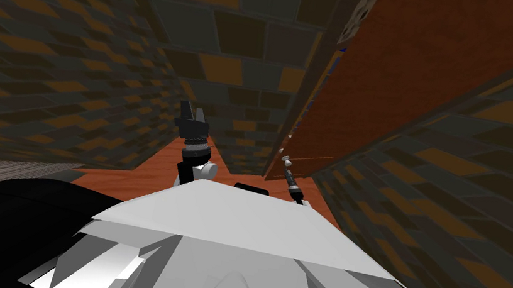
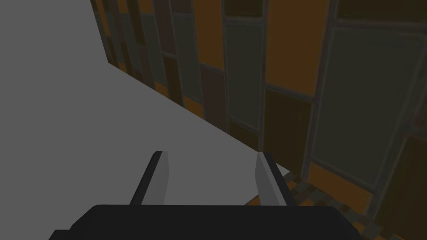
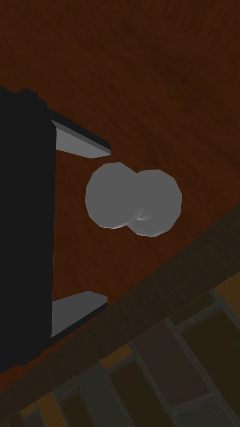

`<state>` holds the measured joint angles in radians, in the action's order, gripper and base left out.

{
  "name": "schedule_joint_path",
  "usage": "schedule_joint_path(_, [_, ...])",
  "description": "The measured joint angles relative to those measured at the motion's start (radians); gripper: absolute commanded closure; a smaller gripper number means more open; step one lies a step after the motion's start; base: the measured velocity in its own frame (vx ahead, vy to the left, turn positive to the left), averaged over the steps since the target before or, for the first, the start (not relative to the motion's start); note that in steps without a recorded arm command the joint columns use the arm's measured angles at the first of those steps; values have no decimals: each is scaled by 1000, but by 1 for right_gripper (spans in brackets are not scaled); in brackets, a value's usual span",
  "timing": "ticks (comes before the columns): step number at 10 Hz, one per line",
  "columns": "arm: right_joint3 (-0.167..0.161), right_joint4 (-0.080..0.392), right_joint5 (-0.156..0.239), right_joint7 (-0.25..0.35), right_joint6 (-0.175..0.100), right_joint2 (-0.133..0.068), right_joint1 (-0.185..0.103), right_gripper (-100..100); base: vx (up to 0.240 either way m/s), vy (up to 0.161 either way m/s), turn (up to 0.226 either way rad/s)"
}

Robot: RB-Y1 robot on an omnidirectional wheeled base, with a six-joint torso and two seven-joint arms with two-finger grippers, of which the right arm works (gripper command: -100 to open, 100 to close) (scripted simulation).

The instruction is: Pull the door open

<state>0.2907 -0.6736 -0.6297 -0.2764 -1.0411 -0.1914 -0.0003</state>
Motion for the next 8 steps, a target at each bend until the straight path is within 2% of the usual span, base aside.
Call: schedule_joint_path(8, [54,3,-61,-205,-30,-2,-1,-100,-33,-22,11])
